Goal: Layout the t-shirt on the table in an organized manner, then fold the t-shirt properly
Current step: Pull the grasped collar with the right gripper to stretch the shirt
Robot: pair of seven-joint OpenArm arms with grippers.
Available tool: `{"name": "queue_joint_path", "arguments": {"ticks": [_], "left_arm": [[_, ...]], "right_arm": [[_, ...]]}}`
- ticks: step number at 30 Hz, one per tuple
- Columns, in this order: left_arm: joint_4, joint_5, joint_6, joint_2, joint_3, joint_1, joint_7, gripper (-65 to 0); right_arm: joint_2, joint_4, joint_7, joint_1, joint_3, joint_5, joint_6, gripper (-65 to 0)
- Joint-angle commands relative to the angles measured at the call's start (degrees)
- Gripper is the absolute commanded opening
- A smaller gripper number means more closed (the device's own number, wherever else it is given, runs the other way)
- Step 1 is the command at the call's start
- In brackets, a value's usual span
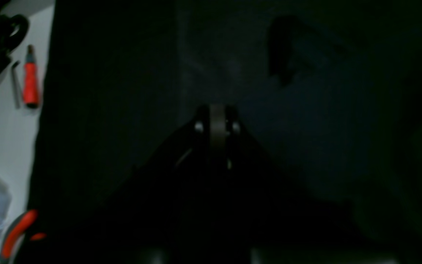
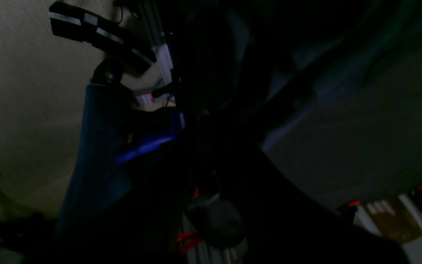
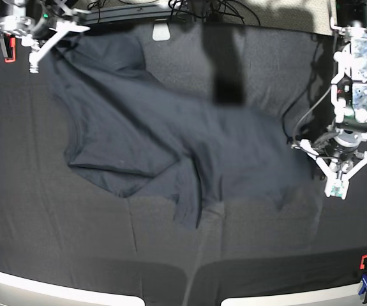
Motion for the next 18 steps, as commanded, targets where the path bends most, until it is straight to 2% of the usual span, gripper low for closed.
{"name": "queue_joint_path", "arguments": {"ticks": [1,5,9,10,13,14,16,18], "left_arm": [[1.2,-0.02,0.39,-0.39,-0.17,-0.94,-1.33,-65.0],[1.2,-0.02,0.39,-0.39,-0.17,-0.92,-1.31,-65.0],[1.2,-0.02,0.39,-0.39,-0.17,-0.92,-1.31,-65.0],[1.2,-0.02,0.39,-0.39,-0.17,-0.92,-1.29,-65.0],[1.2,-0.02,0.39,-0.39,-0.17,-0.92,-1.31,-63.9],[1.2,-0.04,0.39,-0.39,-0.17,-0.94,-1.31,-59.4],[1.2,-0.04,0.39,-0.39,-0.17,-0.94,-1.33,-52.8],[1.2,-0.04,0.39,-0.39,-0.17,-0.94,-1.33,-50.8]], "right_arm": [[0.96,0.76,-0.72,-1.27,1.88,-0.68,0.78,-65.0],[0.96,0.76,3.54,-3.3,7.56,-0.26,0.78,-65.0],[0.96,0.76,2.1,-3.26,11.93,9.6,0.78,-65.0],[0.96,0.76,1.01,-3.28,12.87,12.72,0.78,-62.3],[0.96,0.76,-4.22,-3.26,15.17,21.0,0.78,-46.1],[0.96,0.76,-6.34,-3.26,15.85,23.23,0.78,-41.8],[0.98,0.79,-10.6,-3.23,17.07,27.1,0.78,-38.2],[0.98,0.76,-12.24,-3.1,18.58,30.08,0.78,-38.2]]}}
